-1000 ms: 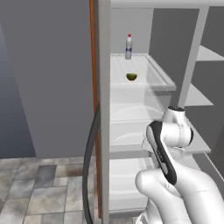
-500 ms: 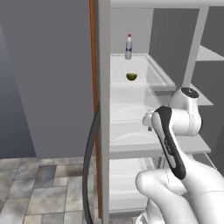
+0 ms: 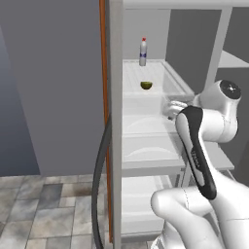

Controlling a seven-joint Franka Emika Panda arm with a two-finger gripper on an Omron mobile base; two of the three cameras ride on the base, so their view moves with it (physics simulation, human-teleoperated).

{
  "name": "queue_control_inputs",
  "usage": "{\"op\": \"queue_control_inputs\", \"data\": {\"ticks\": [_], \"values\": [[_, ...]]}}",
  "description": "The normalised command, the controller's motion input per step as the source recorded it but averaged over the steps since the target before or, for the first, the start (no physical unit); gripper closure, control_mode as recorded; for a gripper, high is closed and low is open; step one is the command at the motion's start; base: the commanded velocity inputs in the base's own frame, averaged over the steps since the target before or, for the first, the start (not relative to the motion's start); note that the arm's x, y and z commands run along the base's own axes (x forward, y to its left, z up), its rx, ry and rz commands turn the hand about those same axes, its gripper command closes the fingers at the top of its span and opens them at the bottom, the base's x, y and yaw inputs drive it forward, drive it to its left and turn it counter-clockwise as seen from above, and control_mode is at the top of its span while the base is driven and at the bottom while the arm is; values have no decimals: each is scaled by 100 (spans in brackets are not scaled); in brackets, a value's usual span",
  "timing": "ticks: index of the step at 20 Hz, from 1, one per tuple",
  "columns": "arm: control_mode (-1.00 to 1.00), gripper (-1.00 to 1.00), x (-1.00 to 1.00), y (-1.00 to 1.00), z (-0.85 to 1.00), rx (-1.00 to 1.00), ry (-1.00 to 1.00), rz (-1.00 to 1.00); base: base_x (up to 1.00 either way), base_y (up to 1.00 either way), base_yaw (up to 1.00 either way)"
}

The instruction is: Take the pear and kiwi from the fridge shelf and place them in the freezer drawer to begin freezing them.

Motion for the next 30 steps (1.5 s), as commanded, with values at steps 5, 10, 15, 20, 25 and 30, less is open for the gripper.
{"op": "queue_control_inputs", "data": {"ticks": [5,10,15,20,25,30], "values": [[-100,-100,0,3,100,-7,-17,0,0,0,0],[-100,-100,16,11,77,-7,-8,0,0,0,0],[-100,-100,56,2,6,-1,0,0,0,0,0],[-100,-100,87,3,-18,0,10,0,0,0,0],[-100,-100,86,11,-30,0,14,0,0,0,0],[-100,-100,74,11,-23,0,9,0,0,0,0]]}}
